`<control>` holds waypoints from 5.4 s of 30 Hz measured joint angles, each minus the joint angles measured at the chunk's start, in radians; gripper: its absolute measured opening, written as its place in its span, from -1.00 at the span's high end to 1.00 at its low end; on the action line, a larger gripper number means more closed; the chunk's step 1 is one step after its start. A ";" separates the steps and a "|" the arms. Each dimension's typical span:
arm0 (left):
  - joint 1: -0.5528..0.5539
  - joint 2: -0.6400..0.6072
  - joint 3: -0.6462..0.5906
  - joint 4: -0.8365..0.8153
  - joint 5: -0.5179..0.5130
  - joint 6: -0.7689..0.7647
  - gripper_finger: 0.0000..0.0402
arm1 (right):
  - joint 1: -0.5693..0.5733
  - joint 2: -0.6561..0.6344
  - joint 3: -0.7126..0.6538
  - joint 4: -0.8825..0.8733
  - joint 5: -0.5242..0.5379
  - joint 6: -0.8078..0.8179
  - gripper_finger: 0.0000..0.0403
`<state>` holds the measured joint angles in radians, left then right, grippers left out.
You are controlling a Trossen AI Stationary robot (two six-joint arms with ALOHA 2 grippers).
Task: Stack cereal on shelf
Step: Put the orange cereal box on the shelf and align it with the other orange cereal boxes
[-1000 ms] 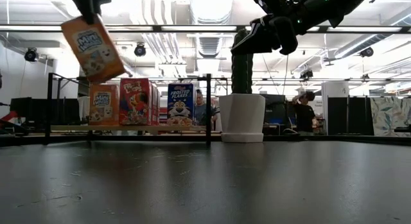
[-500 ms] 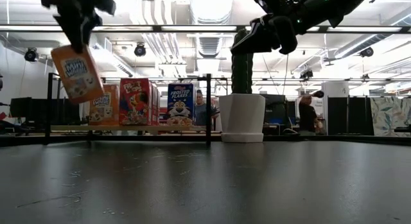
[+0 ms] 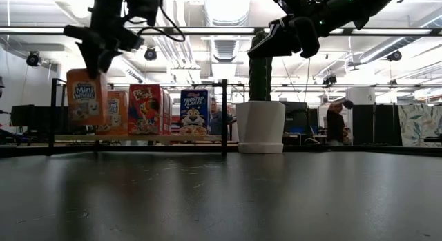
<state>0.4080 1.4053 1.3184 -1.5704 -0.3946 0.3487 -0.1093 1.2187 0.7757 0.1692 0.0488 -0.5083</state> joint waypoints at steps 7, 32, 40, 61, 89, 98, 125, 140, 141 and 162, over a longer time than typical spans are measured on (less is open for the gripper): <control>0.003 0.046 0.015 -0.001 -0.047 0.018 0.31 | 0.000 0.000 0.000 0.000 0.000 0.000 0.95; 0.015 0.066 0.012 0.020 -0.042 0.054 0.13 | 0.000 0.000 0.000 -0.001 0.001 0.000 0.95; 0.026 0.066 0.012 -0.001 -0.066 0.023 0.13 | 0.000 0.000 0.000 -0.001 0.001 0.000 0.95; 0.026 0.067 0.002 0.050 -0.071 -0.032 0.08 | 0.000 0.000 0.000 -0.001 0.001 0.000 0.95; 0.057 -0.045 0.114 0.197 -0.021 -0.016 0.74 | 0.000 0.000 0.000 -0.010 0.002 0.000 0.95; 0.081 -0.112 -0.074 0.385 -0.034 -0.022 0.91 | 0.000 0.000 0.000 -0.009 0.002 0.000 0.95; 0.091 -0.113 -0.018 0.259 -0.078 0.023 1.00 | 0.000 0.000 0.000 -0.009 0.002 0.000 0.95; 0.090 -0.142 -0.148 0.102 0.149 -0.083 1.00 | -0.001 0.000 0.000 -0.009 0.002 -0.007 0.95; 0.090 -0.143 -0.165 0.103 0.120 -0.080 1.00 | -0.001 0.000 0.000 -0.009 0.002 -0.007 0.95; 0.092 -0.141 -0.200 0.139 -0.044 -0.081 1.00 | -0.001 0.000 0.000 -0.008 0.002 -0.008 0.95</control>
<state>0.4995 1.2644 1.1179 -1.4309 -0.4387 0.2673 -0.1101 1.2190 0.7757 0.1612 0.0509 -0.5159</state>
